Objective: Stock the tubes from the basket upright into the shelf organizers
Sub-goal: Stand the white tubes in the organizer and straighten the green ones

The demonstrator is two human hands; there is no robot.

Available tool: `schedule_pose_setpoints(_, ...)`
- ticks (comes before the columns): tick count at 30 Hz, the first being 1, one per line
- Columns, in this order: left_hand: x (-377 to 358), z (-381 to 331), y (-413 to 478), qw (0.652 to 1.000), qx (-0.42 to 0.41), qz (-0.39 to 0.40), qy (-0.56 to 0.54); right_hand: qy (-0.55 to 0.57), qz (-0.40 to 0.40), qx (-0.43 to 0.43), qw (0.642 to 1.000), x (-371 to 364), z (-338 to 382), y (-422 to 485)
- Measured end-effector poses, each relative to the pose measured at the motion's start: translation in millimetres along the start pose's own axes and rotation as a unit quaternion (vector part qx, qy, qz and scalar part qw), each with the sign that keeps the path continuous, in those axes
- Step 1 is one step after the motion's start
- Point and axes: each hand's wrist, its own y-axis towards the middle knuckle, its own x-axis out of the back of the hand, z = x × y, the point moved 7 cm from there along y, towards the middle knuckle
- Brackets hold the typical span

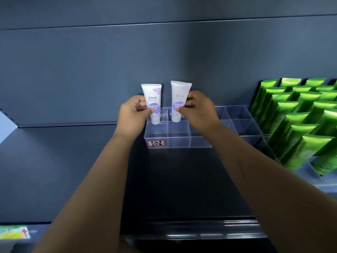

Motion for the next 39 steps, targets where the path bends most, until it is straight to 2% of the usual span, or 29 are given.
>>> schedule_pose_setpoints(7,-1.4,6.1,2.1,0.999,0.007,-0.008,0.035,-0.027,0.022,0.001,0.999,-17.2,0.1,2.4)
schedule_pose_setpoints(11,7.6,11.0,4.0,0.998,0.007,-0.043,0.052,-0.041,0.03,0.015,0.999,-27.5,3.0,3.0)
schedule_pose_setpoints(17,11.5,15.3,0.6,0.997,0.028,-0.063,0.018,-0.091,-0.013,0.004,0.996,-18.4,0.6,5.8)
schedule_pose_setpoints(27,13.7,18.3,0.3,0.996,0.035,-0.079,0.023,-0.117,-0.013,0.023,0.993,-21.4,3.0,1.9)
schedule_pose_setpoints(34,13.8,15.3,0.2,0.993,0.033,-0.097,0.05,-0.121,-0.019,0.006,0.992,-21.6,1.9,1.5)
schedule_pose_setpoints(39,14.1,20.6,0.5,0.995,0.043,-0.086,0.011,-0.125,-0.014,0.0,0.992,-22.8,1.7,0.6)
